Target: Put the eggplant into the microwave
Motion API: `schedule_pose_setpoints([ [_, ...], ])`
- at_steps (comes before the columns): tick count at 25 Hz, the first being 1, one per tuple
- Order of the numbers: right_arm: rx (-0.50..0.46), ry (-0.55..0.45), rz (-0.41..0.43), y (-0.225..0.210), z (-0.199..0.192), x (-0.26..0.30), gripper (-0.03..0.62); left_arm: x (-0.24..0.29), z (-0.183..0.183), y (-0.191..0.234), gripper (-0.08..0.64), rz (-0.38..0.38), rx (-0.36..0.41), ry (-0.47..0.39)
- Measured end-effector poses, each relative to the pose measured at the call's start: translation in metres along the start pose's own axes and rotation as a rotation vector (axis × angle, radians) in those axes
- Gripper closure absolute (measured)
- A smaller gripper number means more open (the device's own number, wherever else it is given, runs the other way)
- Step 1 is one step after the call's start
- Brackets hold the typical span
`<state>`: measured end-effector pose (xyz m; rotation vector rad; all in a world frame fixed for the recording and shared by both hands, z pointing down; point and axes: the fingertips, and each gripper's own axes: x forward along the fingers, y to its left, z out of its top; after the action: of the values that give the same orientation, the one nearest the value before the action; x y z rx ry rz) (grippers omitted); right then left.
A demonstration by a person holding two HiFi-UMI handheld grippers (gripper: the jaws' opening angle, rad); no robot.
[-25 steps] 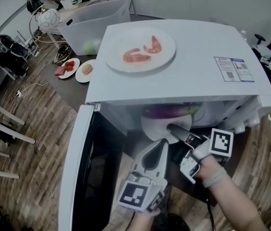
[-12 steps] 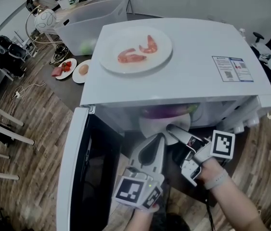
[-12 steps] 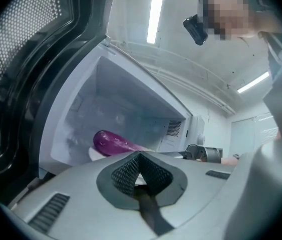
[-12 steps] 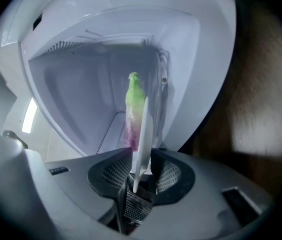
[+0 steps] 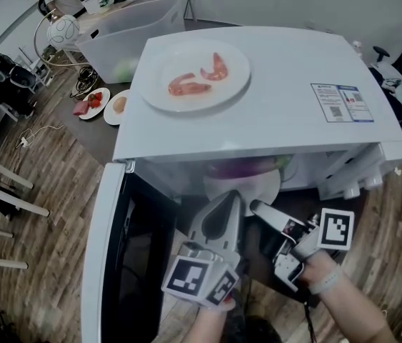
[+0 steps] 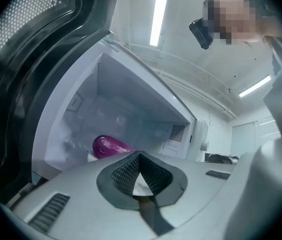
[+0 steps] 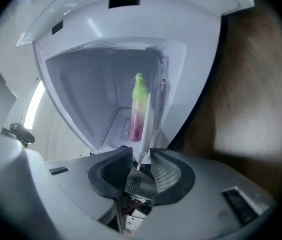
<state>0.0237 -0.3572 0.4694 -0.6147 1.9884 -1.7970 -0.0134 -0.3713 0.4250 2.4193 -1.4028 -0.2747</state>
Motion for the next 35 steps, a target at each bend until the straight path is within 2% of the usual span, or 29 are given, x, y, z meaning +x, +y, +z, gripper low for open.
schedule_pose_setpoints([
  [4,-0.003,0.027,0.006,0.003,-0.011,-0.004,0.477,0.002,0.002,0.003,0.553,0.004,-0.009,-0.003],
  [7,-0.018,0.033,-0.001,0.000,-0.012,-0.002,0.555,0.003,0.002,0.003,0.552,0.003,-0.011,-0.003],
  [17,0.000,-0.029,0.006,-0.003,0.005,0.006,0.561,-0.004,-0.006,0.007,0.554,0.015,0.002,0.016],
  [29,0.039,-0.105,0.018,-0.005,0.021,0.014,0.561,-0.016,-0.014,0.032,0.554,0.086,-0.019,0.053],
  [35,0.052,-0.142,0.021,-0.007,0.031,0.016,0.569,-0.007,-0.016,0.037,0.553,0.071,-0.020,0.081],
])
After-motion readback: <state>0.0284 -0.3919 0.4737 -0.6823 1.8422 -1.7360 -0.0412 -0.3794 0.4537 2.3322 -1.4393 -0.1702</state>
